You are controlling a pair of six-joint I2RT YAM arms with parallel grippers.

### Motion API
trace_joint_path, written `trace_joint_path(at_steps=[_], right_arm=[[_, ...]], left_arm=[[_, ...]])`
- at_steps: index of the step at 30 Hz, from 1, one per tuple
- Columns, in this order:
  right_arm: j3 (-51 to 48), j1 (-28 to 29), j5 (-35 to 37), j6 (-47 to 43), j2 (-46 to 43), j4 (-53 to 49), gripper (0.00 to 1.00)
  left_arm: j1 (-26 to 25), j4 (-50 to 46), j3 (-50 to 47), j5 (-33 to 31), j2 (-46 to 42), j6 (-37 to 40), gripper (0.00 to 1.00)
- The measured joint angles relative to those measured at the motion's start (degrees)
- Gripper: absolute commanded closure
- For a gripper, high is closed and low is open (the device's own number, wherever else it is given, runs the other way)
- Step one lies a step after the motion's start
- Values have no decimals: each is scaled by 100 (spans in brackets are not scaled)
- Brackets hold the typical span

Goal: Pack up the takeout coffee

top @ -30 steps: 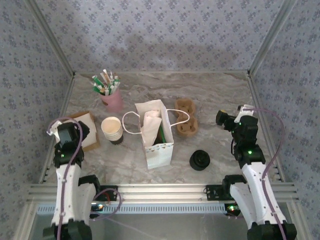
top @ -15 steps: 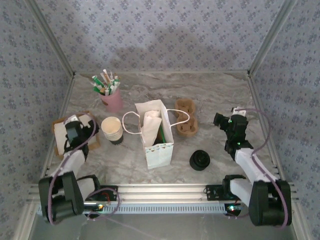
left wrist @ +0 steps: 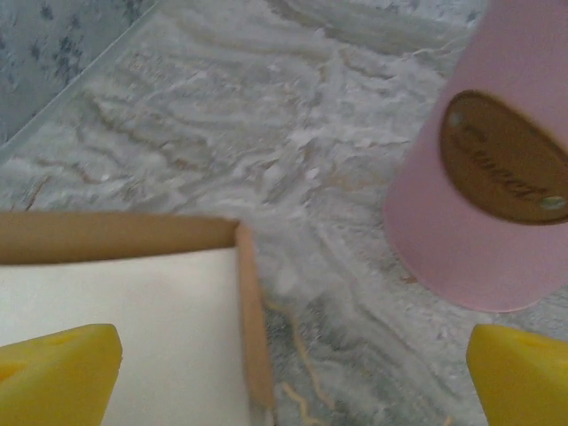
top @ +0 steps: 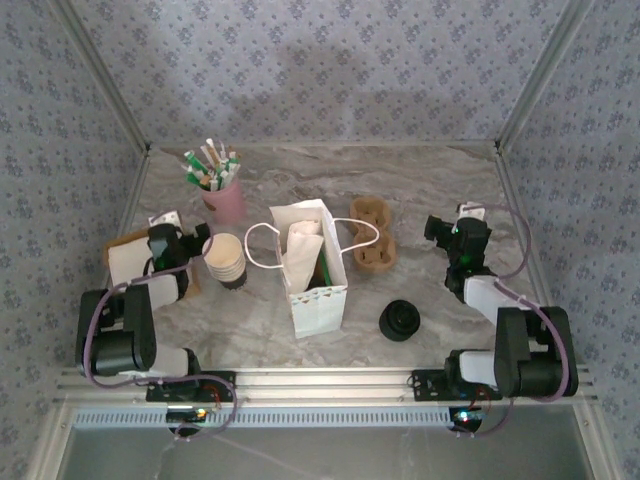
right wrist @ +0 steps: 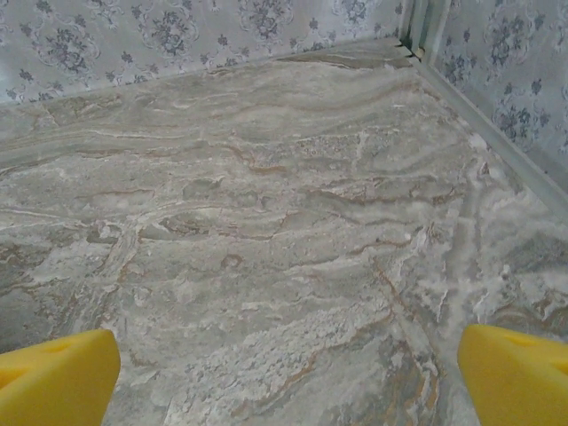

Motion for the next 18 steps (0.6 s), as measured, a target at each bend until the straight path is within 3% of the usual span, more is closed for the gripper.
trace_joint_path(at_steps=[8, 18], right_arm=[[-317, 50, 282, -254, -179, 240, 0], [-750, 184, 286, -769, 826, 1657, 0]], left_arm=[[-315, 503, -63, -162, 398, 350, 0], [-332, 1040, -203, -157, 597, 511, 1]])
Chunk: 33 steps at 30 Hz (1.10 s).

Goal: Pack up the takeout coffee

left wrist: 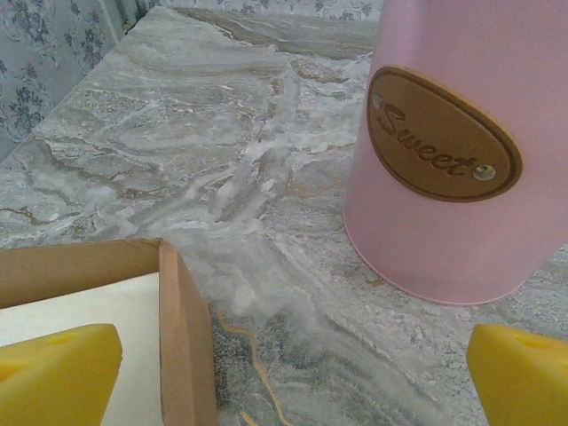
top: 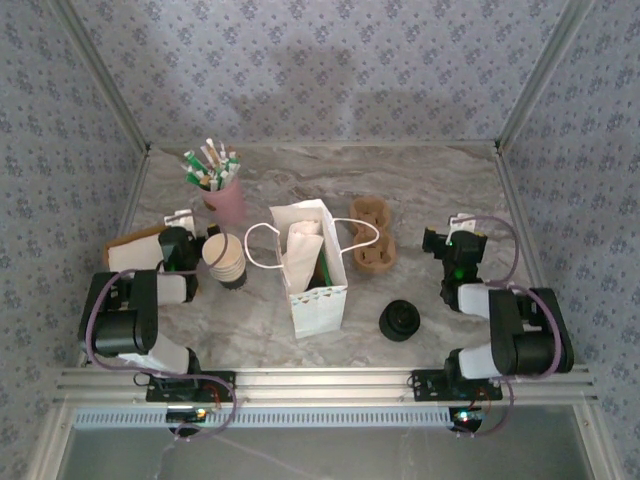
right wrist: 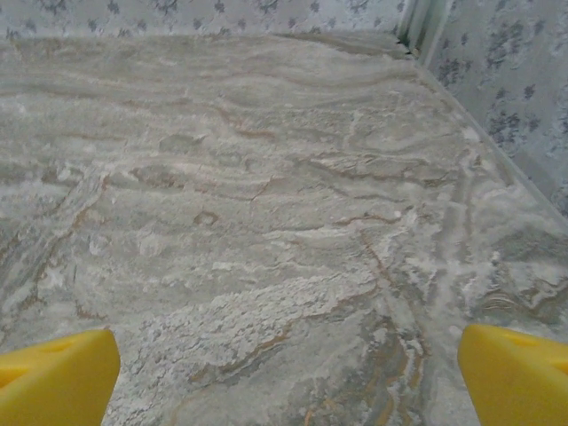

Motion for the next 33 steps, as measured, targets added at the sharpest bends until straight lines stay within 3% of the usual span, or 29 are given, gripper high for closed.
trace_joint_path(at_steps=[7, 33], right_arm=[[39, -57, -374, -177, 509, 428, 0], [221, -304, -1047, -188, 538, 267, 0]], left_arm=[[-15, 28, -4, 109, 22, 105, 1], [-85, 28, -2, 144, 24, 184, 1]])
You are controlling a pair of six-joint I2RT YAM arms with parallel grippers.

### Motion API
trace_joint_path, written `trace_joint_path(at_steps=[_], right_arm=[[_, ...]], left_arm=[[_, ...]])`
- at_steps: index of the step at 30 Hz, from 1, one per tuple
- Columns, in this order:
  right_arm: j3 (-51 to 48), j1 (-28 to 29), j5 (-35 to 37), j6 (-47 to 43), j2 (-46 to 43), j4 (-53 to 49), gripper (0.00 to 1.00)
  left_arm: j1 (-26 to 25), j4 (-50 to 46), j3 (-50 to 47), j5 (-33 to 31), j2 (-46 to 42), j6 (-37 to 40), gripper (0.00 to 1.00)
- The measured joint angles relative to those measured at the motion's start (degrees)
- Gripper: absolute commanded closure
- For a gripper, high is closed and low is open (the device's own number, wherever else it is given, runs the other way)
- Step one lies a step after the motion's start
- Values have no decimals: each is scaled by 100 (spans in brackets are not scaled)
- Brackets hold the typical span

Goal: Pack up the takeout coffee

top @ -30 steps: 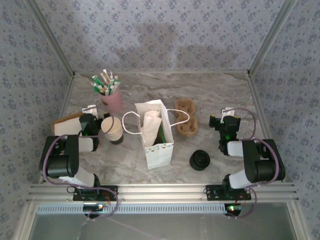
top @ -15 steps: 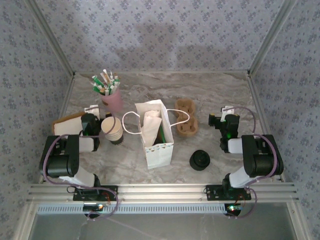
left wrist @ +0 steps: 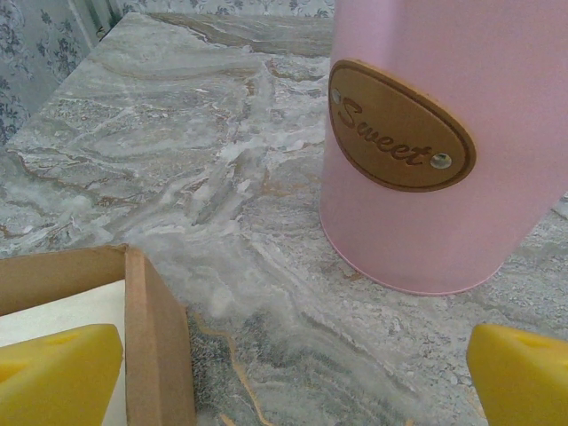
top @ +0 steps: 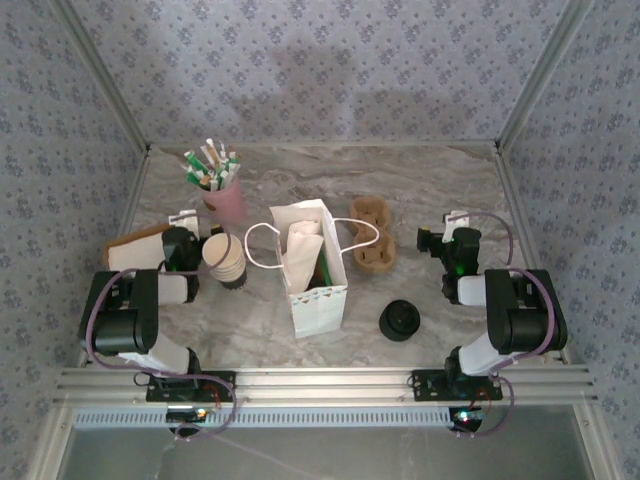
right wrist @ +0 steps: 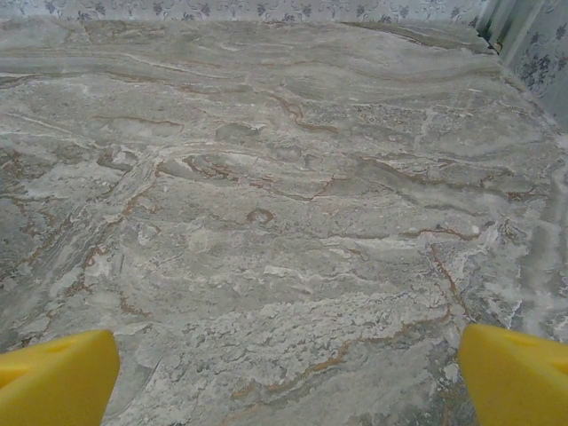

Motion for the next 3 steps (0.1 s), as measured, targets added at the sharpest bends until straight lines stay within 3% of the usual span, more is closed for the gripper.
trace_joint_path(at_steps=[3], right_arm=[[2, 0, -15, 0, 0, 0, 0]], left_arm=[[0, 0, 0, 0, 0, 0, 1]])
